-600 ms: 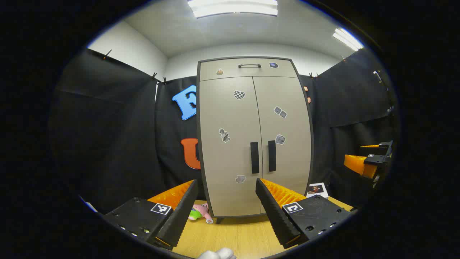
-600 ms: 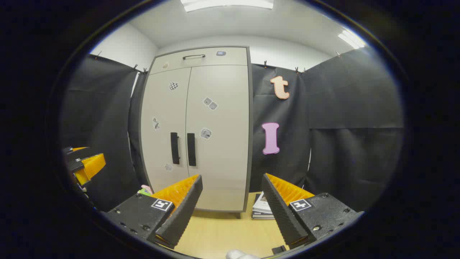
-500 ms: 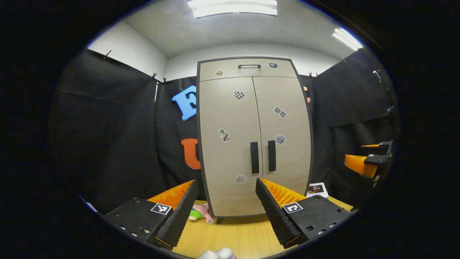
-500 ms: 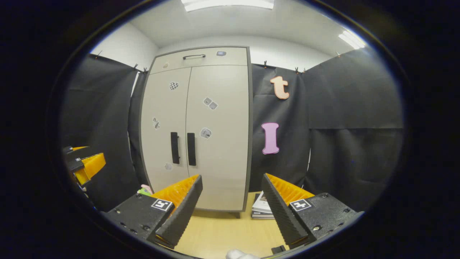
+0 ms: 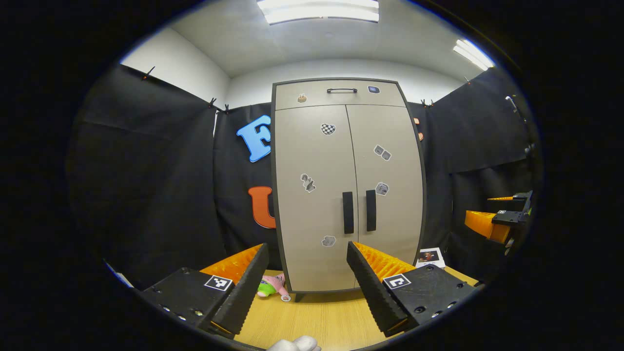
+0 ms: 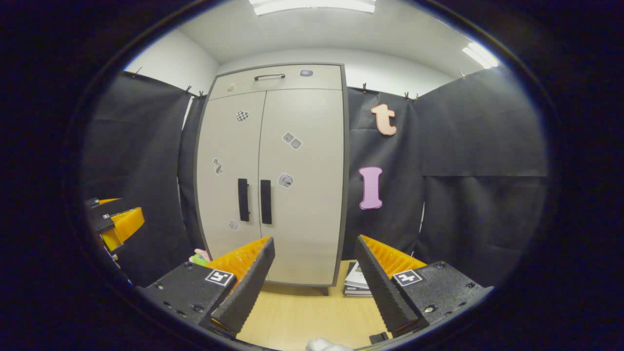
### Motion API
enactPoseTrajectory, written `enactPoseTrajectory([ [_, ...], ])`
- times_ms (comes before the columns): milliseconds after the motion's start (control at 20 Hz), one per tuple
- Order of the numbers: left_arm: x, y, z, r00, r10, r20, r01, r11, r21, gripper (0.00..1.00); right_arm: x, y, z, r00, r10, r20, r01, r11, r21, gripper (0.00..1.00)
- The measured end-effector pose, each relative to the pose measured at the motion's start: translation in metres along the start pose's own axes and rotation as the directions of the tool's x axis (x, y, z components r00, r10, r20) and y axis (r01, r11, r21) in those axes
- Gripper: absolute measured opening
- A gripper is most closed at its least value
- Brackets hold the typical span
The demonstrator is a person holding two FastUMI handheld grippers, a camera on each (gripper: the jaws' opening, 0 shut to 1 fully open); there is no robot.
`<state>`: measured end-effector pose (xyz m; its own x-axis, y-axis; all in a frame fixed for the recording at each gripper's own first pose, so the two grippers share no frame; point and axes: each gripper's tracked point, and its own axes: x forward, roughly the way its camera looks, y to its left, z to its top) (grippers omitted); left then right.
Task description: Open the right door of the double-door shoe cabinet with the right hand, and open the left door with the left hand.
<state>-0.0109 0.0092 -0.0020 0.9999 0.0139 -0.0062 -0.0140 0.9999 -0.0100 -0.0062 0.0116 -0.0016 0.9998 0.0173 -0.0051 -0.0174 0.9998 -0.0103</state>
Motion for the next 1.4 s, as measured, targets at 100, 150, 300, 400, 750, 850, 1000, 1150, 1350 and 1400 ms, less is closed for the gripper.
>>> enactPoseTrajectory([
  [100, -0.001, 0.003, 0.0, 1.0, 0.001, -0.002, -0.001, 1.0, 0.005, 0.96, 0.002, 0.002, -0.002, 1.0, -0.002, -0.007, 0.002, 1.0, 0.003, 1.0],
  [150, -0.003, 0.005, 0.0, 1.0, 0.004, -0.002, -0.004, 1.0, 0.008, 0.96, 0.004, 0.003, -0.003, 1.0, -0.003, -0.008, 0.003, 1.0, 0.005, 1.0],
  [300, -0.008, 0.013, 0.0, 1.0, 0.022, -0.003, -0.022, 1.0, 0.013, 0.96, 0.016, 0.007, -0.01, 0.999, -0.016, -0.038, 0.016, 1.0, 0.004, 1.0],
  [400, -0.014, 0.02, -0.003, 0.999, 0.037, -0.008, -0.037, 0.999, 0.013, 0.96, 0.028, 0.019, -0.011, 0.999, 0.001, -0.045, 0.0, 1.0, 0.015, 1.0],
  [750, -0.033, 0.063, -0.013, 0.99, 0.135, -0.039, -0.134, 0.991, 0.031, 0.96, 0.09, 0.057, 0.001, 0.999, 0.035, -0.008, -0.035, 0.999, 0.009, 1.0],
  [850, -0.04, 0.076, -0.017, 0.985, 0.165, -0.048, -0.164, 0.986, 0.024, 0.96, 0.113, 0.071, 0.005, 0.999, 0.041, 0.0, -0.041, 0.999, 0.004, 1.0],
  [1000, -0.05, 0.091, -0.019, 0.977, 0.207, -0.057, -0.207, 0.978, 0.017, 0.96, 0.15, 0.094, 0.011, 0.999, 0.043, 0.004, -0.043, 0.999, -0.002, 1.0],
  [1150, -0.058, 0.102, -0.021, 0.97, 0.237, -0.061, -0.236, 0.972, 0.022, 0.96, 0.186, 0.117, 0.014, 0.999, 0.053, -0.001, -0.053, 0.999, -0.003, 1.0],
  [1350, -0.064, 0.108, -0.023, 0.968, 0.241, -0.072, -0.239, 0.97, 0.044, 0.96, 0.233, 0.129, 0.017, 0.999, 0.032, -0.003, -0.032, 0.999, -0.001, 1.0],
  [1400, -0.064, 0.108, -0.024, 0.969, 0.238, -0.069, -0.234, 0.971, 0.056, 0.96, 0.245, 0.129, 0.017, 1.0, 0.02, -0.01, -0.02, 1.0, -0.004, 0.93],
])
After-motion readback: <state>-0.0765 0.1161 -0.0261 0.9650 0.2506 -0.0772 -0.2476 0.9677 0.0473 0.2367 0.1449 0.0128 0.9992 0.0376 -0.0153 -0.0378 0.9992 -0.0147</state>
